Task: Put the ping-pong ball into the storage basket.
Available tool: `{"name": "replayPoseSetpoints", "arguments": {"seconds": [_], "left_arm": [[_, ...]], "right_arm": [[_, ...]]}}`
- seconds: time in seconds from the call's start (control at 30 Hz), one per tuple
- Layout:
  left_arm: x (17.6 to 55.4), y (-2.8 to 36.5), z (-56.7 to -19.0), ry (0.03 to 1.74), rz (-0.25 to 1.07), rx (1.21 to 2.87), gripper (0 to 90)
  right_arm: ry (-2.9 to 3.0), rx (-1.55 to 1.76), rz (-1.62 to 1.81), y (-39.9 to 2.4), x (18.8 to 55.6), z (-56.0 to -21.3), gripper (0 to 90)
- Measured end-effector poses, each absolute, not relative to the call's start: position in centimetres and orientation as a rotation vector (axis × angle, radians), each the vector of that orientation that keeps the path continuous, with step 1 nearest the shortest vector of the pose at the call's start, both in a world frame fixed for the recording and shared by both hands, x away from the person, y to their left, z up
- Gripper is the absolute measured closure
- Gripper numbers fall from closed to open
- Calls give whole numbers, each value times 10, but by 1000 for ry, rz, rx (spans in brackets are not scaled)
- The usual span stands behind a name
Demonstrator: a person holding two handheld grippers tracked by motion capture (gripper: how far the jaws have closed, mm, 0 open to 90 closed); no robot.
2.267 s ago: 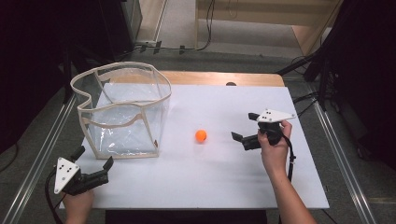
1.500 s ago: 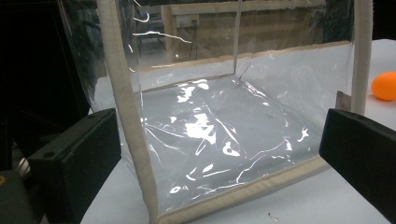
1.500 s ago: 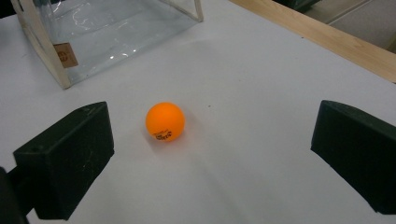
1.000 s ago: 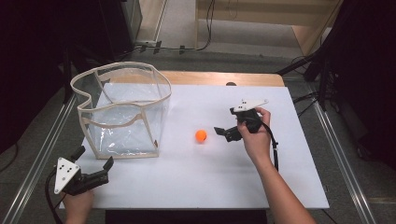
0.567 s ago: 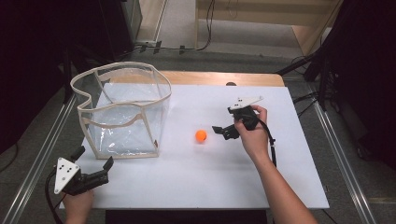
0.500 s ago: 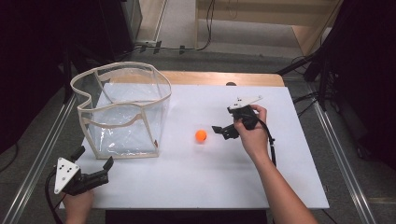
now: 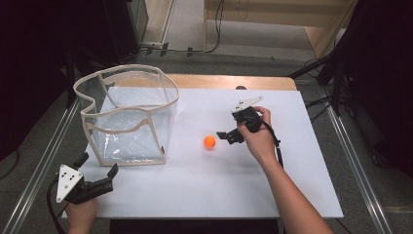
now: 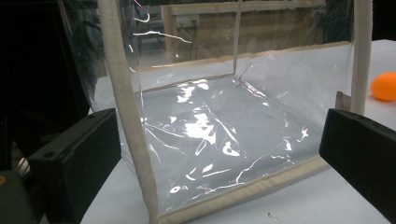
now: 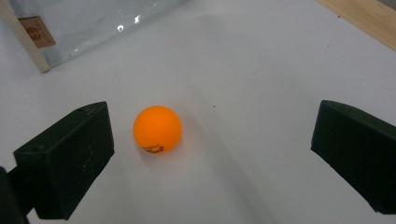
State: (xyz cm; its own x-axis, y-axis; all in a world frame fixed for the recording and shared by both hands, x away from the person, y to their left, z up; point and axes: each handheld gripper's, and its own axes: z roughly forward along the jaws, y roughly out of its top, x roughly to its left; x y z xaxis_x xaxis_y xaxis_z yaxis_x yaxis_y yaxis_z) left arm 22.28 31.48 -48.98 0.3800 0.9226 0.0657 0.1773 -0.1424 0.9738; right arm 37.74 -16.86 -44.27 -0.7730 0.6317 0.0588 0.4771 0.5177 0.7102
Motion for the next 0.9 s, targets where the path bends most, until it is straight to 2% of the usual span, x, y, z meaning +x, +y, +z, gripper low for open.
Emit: {"name": "replayPoseSetpoints", "arguments": {"seconds": [0.8,0.83,0.9], "left_arm": [[223,315,-490,1005,889,1591,0],[223,315,-490,1004,888,1590,0],[223,315,-490,1005,888,1591,0]], "right_arm": [[2751,861,959,-137,392,-451,0],[2750,860,957,-136,392,-452,47],[2753,858,941,-134,392,-453,53]]}}
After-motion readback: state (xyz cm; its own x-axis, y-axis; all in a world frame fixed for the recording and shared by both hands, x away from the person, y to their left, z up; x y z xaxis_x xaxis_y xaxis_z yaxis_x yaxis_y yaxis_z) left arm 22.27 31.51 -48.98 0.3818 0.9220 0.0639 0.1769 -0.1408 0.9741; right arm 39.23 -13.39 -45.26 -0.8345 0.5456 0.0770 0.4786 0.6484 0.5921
